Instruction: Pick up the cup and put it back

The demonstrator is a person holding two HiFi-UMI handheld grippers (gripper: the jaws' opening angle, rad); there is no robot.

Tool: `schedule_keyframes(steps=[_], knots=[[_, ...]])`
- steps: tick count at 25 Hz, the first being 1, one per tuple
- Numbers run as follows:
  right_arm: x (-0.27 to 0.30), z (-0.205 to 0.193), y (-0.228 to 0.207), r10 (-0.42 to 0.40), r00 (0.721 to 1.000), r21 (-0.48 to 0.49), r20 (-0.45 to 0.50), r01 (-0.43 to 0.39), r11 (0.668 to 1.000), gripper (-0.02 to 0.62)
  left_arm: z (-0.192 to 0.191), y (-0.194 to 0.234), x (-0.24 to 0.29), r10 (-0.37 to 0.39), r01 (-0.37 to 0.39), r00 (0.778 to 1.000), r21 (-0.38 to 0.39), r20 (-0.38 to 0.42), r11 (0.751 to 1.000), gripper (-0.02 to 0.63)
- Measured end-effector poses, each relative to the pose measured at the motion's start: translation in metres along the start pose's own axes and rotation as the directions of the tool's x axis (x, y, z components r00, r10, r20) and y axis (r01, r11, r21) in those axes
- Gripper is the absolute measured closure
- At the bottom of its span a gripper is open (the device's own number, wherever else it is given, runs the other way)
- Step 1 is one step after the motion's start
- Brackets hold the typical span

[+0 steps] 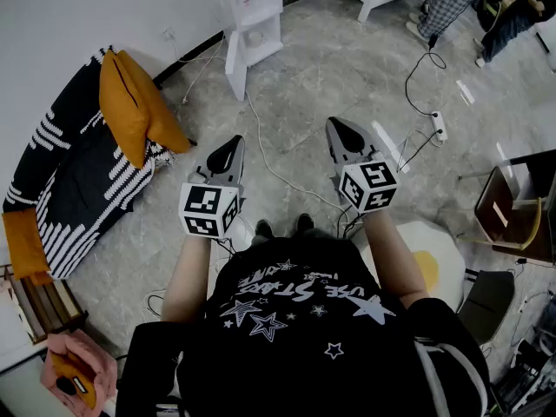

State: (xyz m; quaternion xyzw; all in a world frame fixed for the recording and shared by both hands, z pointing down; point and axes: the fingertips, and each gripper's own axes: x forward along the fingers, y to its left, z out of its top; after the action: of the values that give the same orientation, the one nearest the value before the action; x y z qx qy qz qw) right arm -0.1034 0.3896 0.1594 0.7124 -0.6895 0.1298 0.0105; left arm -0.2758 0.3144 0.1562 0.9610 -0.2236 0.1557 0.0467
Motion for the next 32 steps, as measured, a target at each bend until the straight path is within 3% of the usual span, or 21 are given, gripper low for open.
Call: schedule_keyframes(steps=[3, 18, 26, 32], knots=[[0.001, 0.003, -0.009, 0.005, 1.0, 0.041, 0.016, -0.006, 0.999, 0.589, 0.002, -0.004, 0.009, 0.02, -0.02, 1.0, -0.015, 0.001, 1.0, 0.597], [0.006, -0.021, -0.049, 0.072, 0.997, 0.06, 0.019, -0.073, 0.996, 0.589, -0.026, -0.015, 0.013, 0.15, -0.155, 0.986, -0.073, -0.069, 0.985, 0.597], [0.072, -0.025, -0.054, 0.076, 0.997, -0.007, -0.034, -0.076, 0.997, 0.555, -0.039, 0.04, 0.044, 0.178, -0.185, 0.982, -0.134, -0.065, 0.974, 0.597], [0.19, -0.023, -0.099, 0.064, 0.992, -0.047, -0.109, -0.069, 0.996, 0.552, -0.038, 0.125, 0.141, 0.17, -0.179, 0.983, -0.198, -0.063, 0.964, 0.597]])
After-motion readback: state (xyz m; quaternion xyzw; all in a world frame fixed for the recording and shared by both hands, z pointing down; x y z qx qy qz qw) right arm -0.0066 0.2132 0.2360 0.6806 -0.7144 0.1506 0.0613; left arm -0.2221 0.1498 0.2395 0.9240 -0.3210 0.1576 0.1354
